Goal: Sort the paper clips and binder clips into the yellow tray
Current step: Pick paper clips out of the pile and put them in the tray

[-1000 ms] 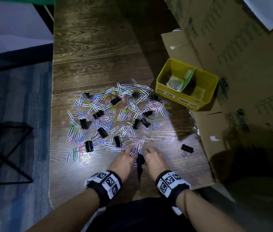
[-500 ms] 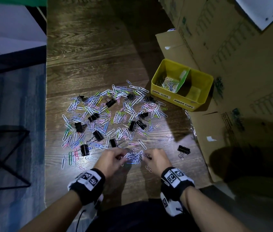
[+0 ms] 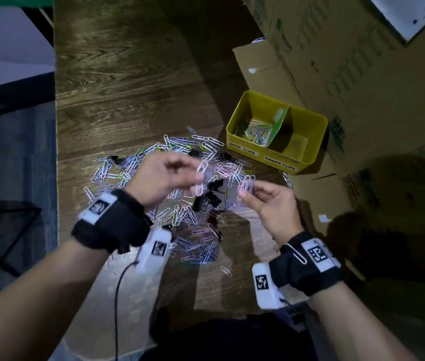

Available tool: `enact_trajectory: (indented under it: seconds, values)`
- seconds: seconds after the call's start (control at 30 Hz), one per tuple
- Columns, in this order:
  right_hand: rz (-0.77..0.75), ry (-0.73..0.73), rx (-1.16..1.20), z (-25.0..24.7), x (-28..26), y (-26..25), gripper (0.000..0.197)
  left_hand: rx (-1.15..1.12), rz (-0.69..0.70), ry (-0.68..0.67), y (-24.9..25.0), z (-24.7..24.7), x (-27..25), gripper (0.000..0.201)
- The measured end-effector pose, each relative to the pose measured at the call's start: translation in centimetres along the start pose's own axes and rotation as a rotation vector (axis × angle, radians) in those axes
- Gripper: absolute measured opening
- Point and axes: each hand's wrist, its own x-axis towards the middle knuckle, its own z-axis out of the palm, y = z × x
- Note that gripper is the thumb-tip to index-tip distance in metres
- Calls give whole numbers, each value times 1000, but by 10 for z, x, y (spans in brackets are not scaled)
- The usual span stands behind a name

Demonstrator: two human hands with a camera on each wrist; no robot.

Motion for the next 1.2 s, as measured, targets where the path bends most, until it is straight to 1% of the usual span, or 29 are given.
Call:
enact_trajectory:
  seconds: [0.07, 0.17, 0.23, 0.33, 0.37, 0.4, 0.47, 0.5, 0.53, 0.57, 0.63, 0.67, 0.7, 0.77, 0.8, 0.87, 0.93, 0.97, 1.0, 1.03, 1.1, 1.2]
  values:
    - [-64, 30, 54, -5, 8, -16, 27, -25, 68, -26, 24, 11, 33, 17]
    - [-143, 102, 92, -12, 28, -37, 21, 58, 104, -6, 42, 33, 90, 15]
    - [-196, 136, 99, -18, 47, -50, 19, 76, 84, 56, 39, 51, 127, 15]
    - [-257, 155, 93, -28, 84, -67, 17, 124, 30, 135, 14, 74, 169, 5]
    - [-244, 154, 63, -32, 98, -71, 17, 200, 11, 146, 4, 80, 178, 5]
    - [-219, 162, 19, -34, 112, -74, 19, 336, -2, 136, -3, 83, 183, 6]
    - [-194, 216, -186, -38, 137, -76, 23, 618, 2, 85, -9, 83, 185, 15]
    - [-209, 226, -304, -39, 148, -78, 24, 663, 26, 80, -9, 81, 184, 18]
    - [-222, 215, -395, -38, 157, -79, 25, 645, 60, 84, -7, 77, 181, 19]
    - [-221, 182, -475, -36, 164, -80, 26, 576, 97, 99, -4, 72, 175, 18]
    - [-192, 65, -601, -31, 177, -77, 29, 403, 145, 127, -5, 59, 155, 16]
    - [-175, -3, -655, -28, 182, -75, 30, 378, 156, 120, -11, 50, 140, 15]
    - [-158, -65, -710, -26, 185, -73, 34, 406, 163, 94, -18, 40, 121, 13]
    - [-133, -142, -759, -23, 188, -69, 42, 541, 121, -42, -42, 20, 76, 14]
    - [-130, -162, -724, -21, 187, -67, 43, 579, 63, -131, -57, 13, 53, 14]
    - [-159, -181, -607, -15, 174, -65, 37, 612, -10, -269, -90, 5, 13, 11]
    - [-242, -194, -528, -5, 149, -63, 24, 633, -7, -326, -118, 0, -13, 14]
    - [-270, -232, -489, 1, 134, -60, 18, 654, -6, -323, -130, -3, -21, 16]
    - [-270, -299, -455, 7, 116, -57, 13, 691, -11, -300, -138, -8, -25, 18]
    - [-237, -386, -445, 12, 101, -50, 10, 720, -6, -263, -145, -14, -27, 21]
    - [-115, -582, -498, 19, 74, -29, 7, 762, -11, -200, -149, -27, -28, 23]
    - [36, -868, -680, 27, 41, 17, 16, 877, 45, -125, -147, -41, -30, 22]
